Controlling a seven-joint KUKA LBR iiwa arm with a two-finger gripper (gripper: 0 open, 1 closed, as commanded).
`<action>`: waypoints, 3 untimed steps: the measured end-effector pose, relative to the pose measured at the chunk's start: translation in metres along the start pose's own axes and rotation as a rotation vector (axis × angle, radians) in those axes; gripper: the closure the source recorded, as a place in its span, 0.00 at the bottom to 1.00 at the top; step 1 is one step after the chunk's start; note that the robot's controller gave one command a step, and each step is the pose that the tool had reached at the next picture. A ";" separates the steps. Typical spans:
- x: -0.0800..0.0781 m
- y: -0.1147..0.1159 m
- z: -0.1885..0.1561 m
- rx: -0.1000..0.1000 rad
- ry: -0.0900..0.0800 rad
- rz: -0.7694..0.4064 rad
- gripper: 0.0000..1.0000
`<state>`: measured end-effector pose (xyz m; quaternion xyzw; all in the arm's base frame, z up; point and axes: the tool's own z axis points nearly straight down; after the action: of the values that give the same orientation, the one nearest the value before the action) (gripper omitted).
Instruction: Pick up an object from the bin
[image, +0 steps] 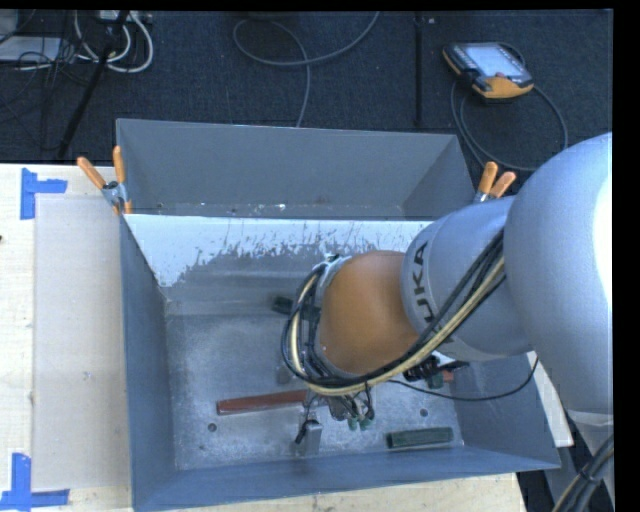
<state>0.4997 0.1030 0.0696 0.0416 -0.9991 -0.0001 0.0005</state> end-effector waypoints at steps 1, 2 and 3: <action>0.000 0.000 0.000 0.000 0.000 0.000 0.00; -0.060 0.025 -0.001 -0.001 -0.003 -0.160 1.00; -0.060 0.025 -0.001 -0.001 -0.003 -0.159 1.00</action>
Offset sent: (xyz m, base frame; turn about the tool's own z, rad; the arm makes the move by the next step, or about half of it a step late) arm 0.0564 0.0299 0.0004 -0.1631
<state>0.5571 0.1332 0.0704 0.1210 -0.9927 -0.0007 -0.0009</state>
